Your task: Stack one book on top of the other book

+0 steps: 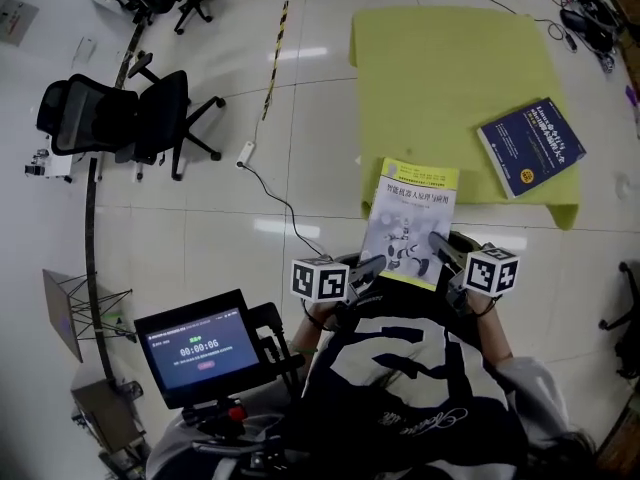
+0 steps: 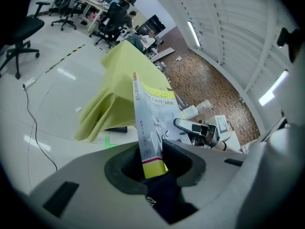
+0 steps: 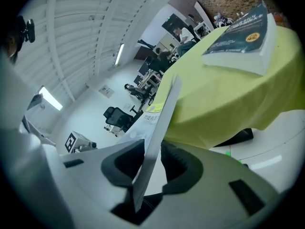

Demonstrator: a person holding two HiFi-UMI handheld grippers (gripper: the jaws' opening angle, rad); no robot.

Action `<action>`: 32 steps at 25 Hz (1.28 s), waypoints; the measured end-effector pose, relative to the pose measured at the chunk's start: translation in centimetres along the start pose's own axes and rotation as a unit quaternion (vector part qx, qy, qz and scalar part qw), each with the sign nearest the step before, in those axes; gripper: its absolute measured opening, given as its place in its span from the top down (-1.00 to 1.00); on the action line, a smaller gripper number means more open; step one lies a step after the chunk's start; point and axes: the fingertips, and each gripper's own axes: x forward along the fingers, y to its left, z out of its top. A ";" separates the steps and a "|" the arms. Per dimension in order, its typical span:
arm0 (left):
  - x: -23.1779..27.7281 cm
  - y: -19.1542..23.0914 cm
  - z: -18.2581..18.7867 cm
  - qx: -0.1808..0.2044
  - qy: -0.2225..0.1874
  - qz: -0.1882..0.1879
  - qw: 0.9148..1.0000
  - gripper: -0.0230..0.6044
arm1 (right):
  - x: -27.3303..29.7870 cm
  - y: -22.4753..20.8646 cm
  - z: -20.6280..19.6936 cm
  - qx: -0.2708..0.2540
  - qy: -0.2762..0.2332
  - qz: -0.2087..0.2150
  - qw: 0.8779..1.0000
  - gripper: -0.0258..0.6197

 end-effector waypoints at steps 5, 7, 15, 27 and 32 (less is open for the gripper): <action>0.2 -4.4 0.8 0.075 0.002 -0.002 0.997 0.61 | -4.4 1.1 1.6 -0.033 -0.031 -0.034 0.998 0.60; 1.3 -6.1 2.0 0.104 0.000 -0.011 0.994 0.61 | -6.3 0.6 3.2 -0.043 -0.055 -0.048 0.996 0.60; 9.9 -13.6 6.7 0.186 0.020 -0.048 0.981 0.61 | -14.9 -5.3 9.6 -0.046 -0.121 -0.123 0.984 0.60; 24.5 -21.3 13.9 0.176 0.031 -0.063 0.982 0.59 | -22.5 -17.4 20.3 -0.040 -0.119 -0.151 0.980 0.59; 26.8 -21.0 14.1 0.156 0.032 -0.056 0.986 0.59 | -22.4 -19.8 21.0 -0.043 -0.105 -0.150 0.982 0.59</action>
